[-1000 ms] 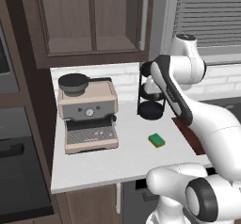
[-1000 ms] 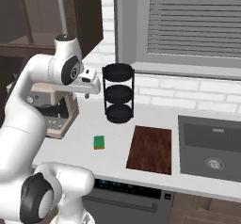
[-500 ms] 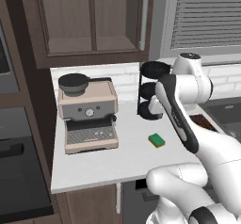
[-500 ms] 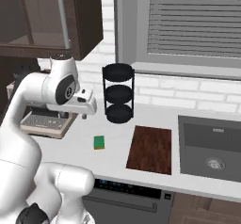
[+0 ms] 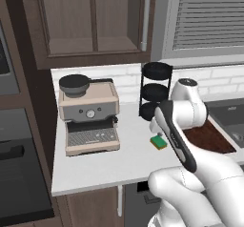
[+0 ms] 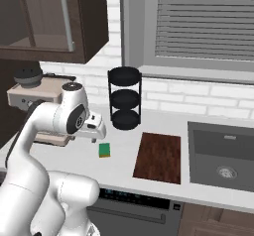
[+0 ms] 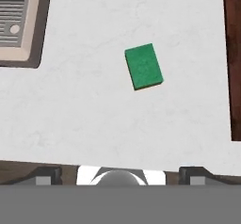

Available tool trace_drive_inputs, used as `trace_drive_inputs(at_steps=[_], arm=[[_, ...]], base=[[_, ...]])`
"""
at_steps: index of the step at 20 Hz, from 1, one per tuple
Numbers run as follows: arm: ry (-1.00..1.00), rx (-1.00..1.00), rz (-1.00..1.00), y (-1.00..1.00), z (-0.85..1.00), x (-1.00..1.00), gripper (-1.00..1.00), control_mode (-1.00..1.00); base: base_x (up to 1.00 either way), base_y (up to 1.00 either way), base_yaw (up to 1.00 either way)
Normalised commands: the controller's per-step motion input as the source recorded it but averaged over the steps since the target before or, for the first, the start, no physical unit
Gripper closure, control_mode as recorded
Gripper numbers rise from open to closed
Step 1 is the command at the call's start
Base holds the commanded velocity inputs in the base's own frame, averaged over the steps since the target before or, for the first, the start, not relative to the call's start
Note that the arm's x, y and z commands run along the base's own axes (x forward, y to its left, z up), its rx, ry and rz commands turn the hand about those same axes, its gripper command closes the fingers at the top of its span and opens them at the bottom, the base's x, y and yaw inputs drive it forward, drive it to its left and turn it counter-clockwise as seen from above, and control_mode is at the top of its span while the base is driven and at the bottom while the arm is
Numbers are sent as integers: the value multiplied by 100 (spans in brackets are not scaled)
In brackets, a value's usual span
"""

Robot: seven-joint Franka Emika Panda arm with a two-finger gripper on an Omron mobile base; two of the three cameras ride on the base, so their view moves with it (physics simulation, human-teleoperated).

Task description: Pick up the sponge from the counter and clean the cutting board by briefly scrubbing or pressing down on the cutting board. Once finished, release the sponge.

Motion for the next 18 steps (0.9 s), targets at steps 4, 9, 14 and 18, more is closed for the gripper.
trace_drive_inputs(at_steps=[4,9,14,18], arm=[[0,0,0,-8,-22,38,-100,-100],[1,0,4,-15,-35,59,-100,-100],[6,0,6,-8,-43,60,-100,-100],[14,0,6,0,-31,50,-100,-100]], base=[[0,0,0],[0,0,0],[0,0,0],[0,0,0]])
